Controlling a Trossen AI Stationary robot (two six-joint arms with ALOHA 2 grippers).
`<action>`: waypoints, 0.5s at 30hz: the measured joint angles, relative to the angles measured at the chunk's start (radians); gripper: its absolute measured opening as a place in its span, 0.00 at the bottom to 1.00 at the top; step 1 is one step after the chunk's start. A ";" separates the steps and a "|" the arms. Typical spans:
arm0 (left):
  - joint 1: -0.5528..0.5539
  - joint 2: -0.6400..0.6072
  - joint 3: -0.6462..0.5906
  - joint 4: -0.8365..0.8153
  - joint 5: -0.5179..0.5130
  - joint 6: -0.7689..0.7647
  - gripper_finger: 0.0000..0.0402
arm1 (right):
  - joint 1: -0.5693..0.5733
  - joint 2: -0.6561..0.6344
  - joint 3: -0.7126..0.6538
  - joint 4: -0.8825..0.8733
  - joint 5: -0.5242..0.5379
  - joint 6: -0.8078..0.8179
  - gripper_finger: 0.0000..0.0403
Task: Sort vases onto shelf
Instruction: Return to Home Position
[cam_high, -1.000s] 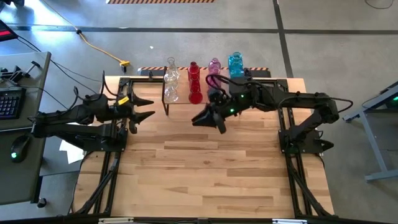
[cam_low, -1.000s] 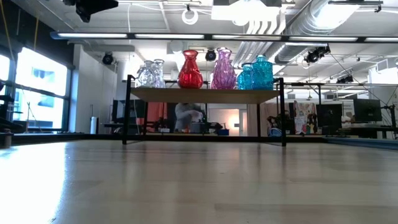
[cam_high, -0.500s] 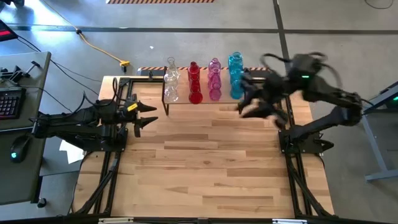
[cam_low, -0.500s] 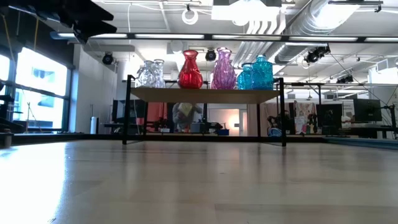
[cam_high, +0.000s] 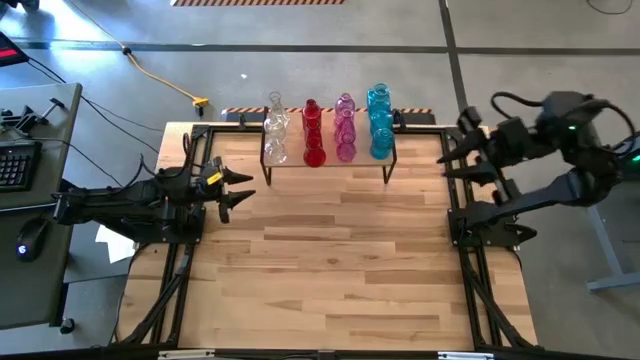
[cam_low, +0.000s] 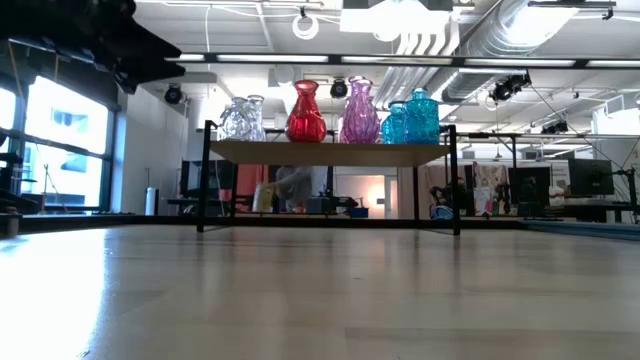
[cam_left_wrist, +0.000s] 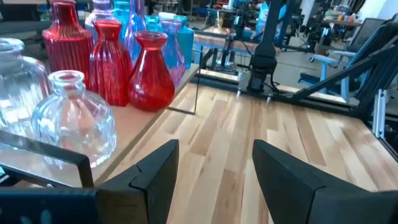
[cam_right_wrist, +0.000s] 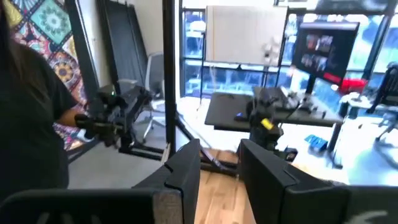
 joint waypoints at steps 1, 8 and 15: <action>0.000 -0.001 -0.014 0.016 0.000 0.000 0.49 | 0.002 -0.012 0.000 0.000 0.006 -0.005 0.26; 0.000 -0.003 -0.097 0.125 0.000 0.008 0.49 | 0.002 -0.129 -0.032 -0.027 0.005 -0.045 0.26; 0.000 -0.003 -0.166 0.204 0.003 0.008 0.49 | 0.002 -0.345 -0.352 0.202 0.005 0.020 0.26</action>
